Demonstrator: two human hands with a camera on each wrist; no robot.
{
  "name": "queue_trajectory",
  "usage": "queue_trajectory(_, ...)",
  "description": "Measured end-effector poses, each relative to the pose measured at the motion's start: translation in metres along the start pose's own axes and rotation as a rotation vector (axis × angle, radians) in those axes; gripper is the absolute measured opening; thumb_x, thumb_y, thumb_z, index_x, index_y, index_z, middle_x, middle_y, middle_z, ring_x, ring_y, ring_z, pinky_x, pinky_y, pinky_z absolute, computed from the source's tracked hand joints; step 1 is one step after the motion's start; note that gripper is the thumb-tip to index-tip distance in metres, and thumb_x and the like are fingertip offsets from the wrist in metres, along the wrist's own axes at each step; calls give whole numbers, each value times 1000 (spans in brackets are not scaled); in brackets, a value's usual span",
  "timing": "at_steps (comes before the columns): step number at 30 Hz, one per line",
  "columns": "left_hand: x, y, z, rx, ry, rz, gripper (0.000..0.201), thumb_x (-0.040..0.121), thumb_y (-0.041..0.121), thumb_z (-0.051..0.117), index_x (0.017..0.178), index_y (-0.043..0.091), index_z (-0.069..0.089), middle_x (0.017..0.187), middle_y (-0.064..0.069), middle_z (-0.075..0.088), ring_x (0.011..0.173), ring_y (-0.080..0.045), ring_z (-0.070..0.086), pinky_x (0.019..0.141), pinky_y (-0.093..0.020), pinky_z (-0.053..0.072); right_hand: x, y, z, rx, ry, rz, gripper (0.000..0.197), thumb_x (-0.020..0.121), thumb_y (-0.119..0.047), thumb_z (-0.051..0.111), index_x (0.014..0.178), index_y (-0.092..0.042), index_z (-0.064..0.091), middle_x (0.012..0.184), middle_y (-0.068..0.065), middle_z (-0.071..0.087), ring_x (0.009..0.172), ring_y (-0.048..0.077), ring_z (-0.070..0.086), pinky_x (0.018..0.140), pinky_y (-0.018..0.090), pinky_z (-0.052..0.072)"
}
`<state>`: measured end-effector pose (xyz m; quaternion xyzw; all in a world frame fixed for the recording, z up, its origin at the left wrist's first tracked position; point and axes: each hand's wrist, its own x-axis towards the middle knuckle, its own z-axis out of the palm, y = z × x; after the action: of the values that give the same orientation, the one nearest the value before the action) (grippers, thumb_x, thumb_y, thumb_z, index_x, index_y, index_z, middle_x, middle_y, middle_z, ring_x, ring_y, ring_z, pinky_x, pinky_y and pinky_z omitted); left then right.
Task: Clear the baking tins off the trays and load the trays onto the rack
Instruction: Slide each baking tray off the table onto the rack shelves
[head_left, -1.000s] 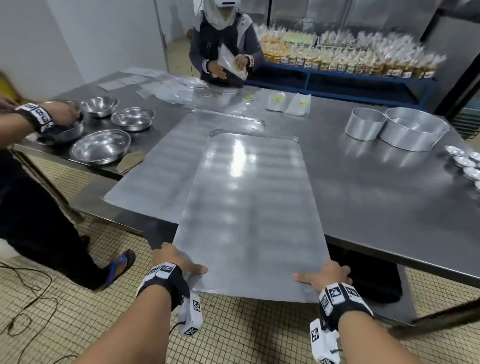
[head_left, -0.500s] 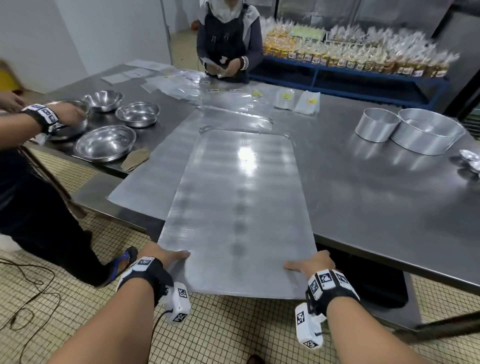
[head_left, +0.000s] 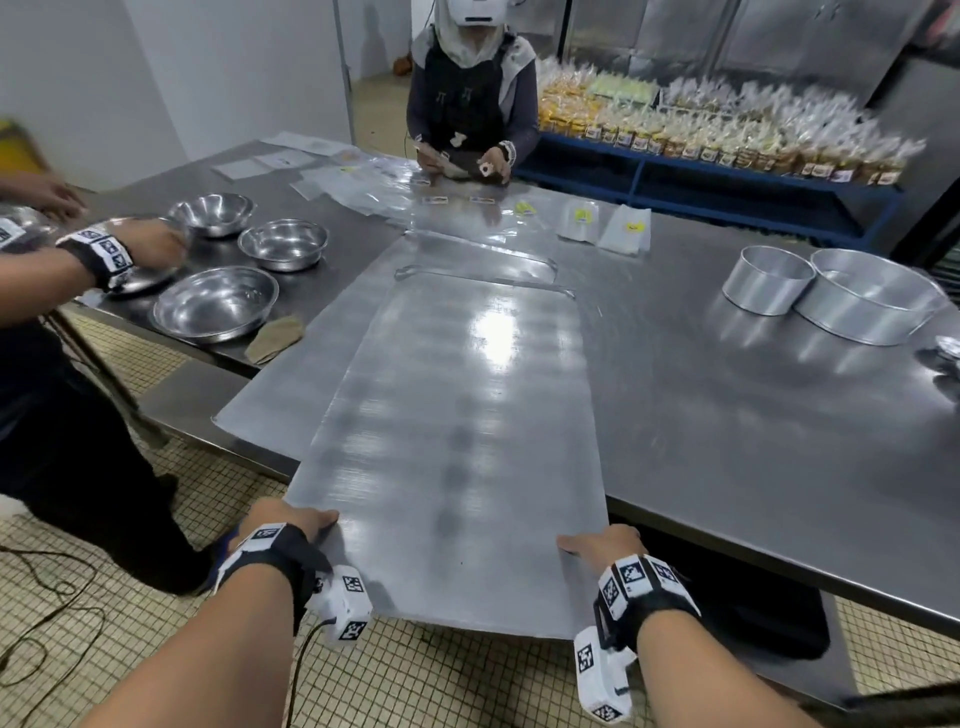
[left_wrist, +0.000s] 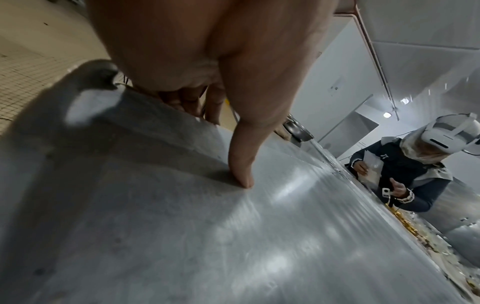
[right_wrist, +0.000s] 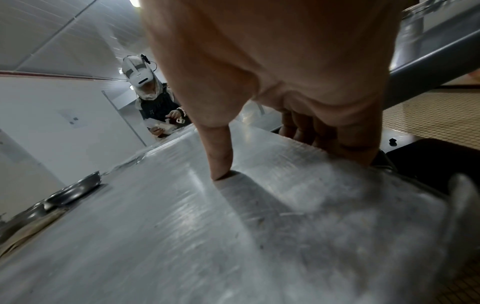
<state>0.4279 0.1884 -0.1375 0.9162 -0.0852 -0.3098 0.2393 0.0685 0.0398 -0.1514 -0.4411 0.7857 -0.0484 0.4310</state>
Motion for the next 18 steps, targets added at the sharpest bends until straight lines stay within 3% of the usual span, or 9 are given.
queue_trajectory(3, 27, 9, -12, 35, -43, 20, 58, 59, 41, 90, 93, -1, 68, 102, -19, 72, 96, -39, 68, 90, -42, 55, -5, -11, 19, 15, 14, 14, 94, 45, -43, 90, 121, 2, 56, 111, 15, 67, 95, 31, 68, 69, 29, 50)
queue_trajectory(6, 59, 13, -32, 67, -63, 47, 63, 47, 48, 88, 90, 4, 71, 97, -16, 74, 89, -36, 70, 88, -43, 56, -12, -22, 46, 53, 28, 26, 96, 39, -45, 88, 117, 1, 59, 104, 14, 70, 87, 30, 69, 64, 26, 50)
queue_trajectory(9, 80, 21, -58, 74, -71, 102, 58, 69, 37, 89, 104, -5, 70, 109, -21, 71, 103, -37, 67, 88, -37, 54, -26, -33, 73, 91, 54, 34, 95, 35, -45, 87, 113, 0, 61, 98, 12, 71, 80, 28, 69, 61, 26, 51)
queue_trajectory(10, 86, 23, -66, 74, -89, 109, 54, 71, 35, 88, 104, -5, 70, 109, -21, 71, 103, -37, 67, 87, -37, 54, -29, -37, 82, 99, 63, 42, 96, 33, -47, 86, 113, 0, 61, 97, 12, 71, 79, 28, 69, 64, 27, 53)
queue_trajectory(12, 101, 25, -80, 92, -138, 114, 44, 63, 38, 86, 89, 5, 74, 95, -15, 74, 89, -34, 69, 85, -37, 57, -37, -44, 99, 123, 86, 60, 96, 32, -48, 86, 112, -1, 61, 95, 12, 71, 78, 28, 70, 70, 31, 57)
queue_trajectory(14, 119, 24, -91, 114, -153, 130, 41, 56, 38, 81, 82, 7, 72, 87, -13, 74, 81, -31, 68, 82, -38, 57, -47, -51, 114, 144, 111, 68, 93, 33, -49, 86, 110, -2, 63, 93, 11, 72, 77, 28, 70, 73, 33, 59)
queue_trajectory(18, 137, 28, -110, 78, -115, 134, 52, 61, 35, 89, 95, 1, 69, 92, -18, 74, 90, -36, 70, 84, -38, 57, -66, -66, 134, 172, 128, 66, 83, 43, -45, 89, 109, -1, 64, 93, 11, 72, 77, 27, 70, 63, 26, 55)
